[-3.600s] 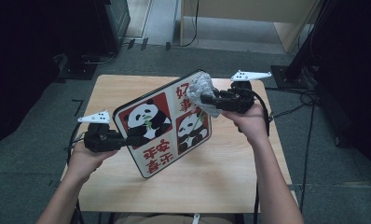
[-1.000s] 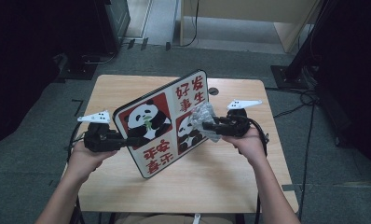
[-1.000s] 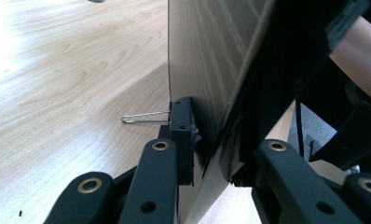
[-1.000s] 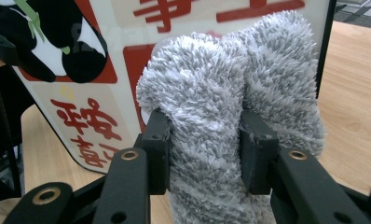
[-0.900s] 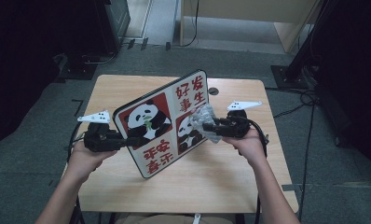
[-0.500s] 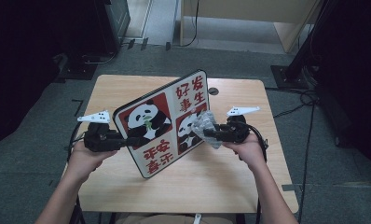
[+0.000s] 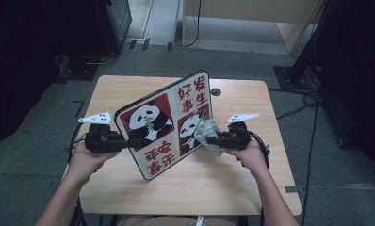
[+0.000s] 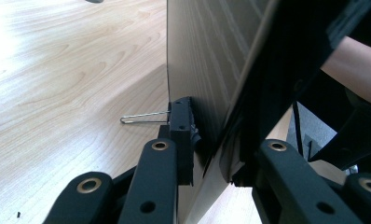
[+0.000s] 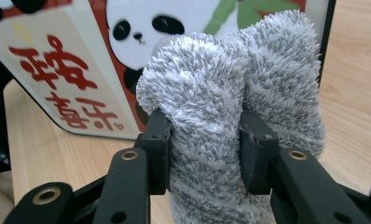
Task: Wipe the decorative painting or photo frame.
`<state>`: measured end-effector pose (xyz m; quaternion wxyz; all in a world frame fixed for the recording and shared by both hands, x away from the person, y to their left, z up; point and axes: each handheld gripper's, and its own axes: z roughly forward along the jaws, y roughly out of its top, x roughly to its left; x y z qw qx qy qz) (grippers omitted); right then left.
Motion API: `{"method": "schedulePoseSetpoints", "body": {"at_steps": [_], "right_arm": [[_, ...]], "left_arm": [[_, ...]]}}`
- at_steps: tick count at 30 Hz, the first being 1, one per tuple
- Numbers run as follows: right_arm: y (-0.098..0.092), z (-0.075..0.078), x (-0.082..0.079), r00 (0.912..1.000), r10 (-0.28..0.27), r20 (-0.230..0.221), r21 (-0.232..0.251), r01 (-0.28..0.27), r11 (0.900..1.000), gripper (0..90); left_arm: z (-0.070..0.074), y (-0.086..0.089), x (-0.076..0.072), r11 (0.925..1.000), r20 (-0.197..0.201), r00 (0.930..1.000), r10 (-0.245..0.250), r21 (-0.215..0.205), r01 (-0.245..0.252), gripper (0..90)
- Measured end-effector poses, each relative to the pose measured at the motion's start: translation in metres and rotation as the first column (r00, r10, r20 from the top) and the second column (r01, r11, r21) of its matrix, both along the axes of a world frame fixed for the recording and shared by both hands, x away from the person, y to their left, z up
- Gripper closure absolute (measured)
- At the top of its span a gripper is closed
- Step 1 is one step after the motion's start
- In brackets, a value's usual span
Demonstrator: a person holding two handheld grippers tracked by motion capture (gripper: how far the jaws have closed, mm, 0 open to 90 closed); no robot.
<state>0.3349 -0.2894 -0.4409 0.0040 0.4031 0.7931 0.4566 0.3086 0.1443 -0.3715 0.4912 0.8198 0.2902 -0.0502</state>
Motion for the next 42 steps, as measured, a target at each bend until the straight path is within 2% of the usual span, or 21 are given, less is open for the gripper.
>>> {"method": "schedulePoseSetpoints", "body": {"at_steps": [14, 25, 33, 39, 42], "right_arm": [[0.001, -0.019, -0.003, 0.9978, 0.013, -0.066, -0.038, -0.016, 0.999, 61.5], [0.001, -0.028, -0.003, 0.9964, 0.022, -0.082, -0.052, -0.027, 0.998, 61.6], [-0.003, -0.017, -0.006, 0.9962, 0.027, -0.083, -0.021, -0.029, 0.999, 62.3], [-0.007, 0.006, -0.01, 0.9993, 0.022, -0.029, 0.029, -0.021, 0.999, 62.6], [-0.007, 0.013, -0.011, 0.9997, 0.018, -0.018, 0.044, -0.018, 0.999, 62.6]], "left_arm": [[0.0, 0.0, 0.0, 1.0, -0.001, 1.0, -0.001, -0.003, 0.001, 75.7], [-0.001, 0.001, 0.0, 1.0, -0.001, 1.0, 0.001, -0.005, -0.001, 75.7], [-0.001, 0.0, 0.0, 1.0, -0.001, 1.0, 0.004, -0.005, -0.004, 75.6], [-0.001, 0.0, 0.0, 1.0, -0.003, 1.0, 0.006, -0.006, -0.006, 75.7], [-0.001, 0.0, 0.0, 1.0, -0.003, 1.0, 0.007, -0.006, -0.007, 75.6]]}}
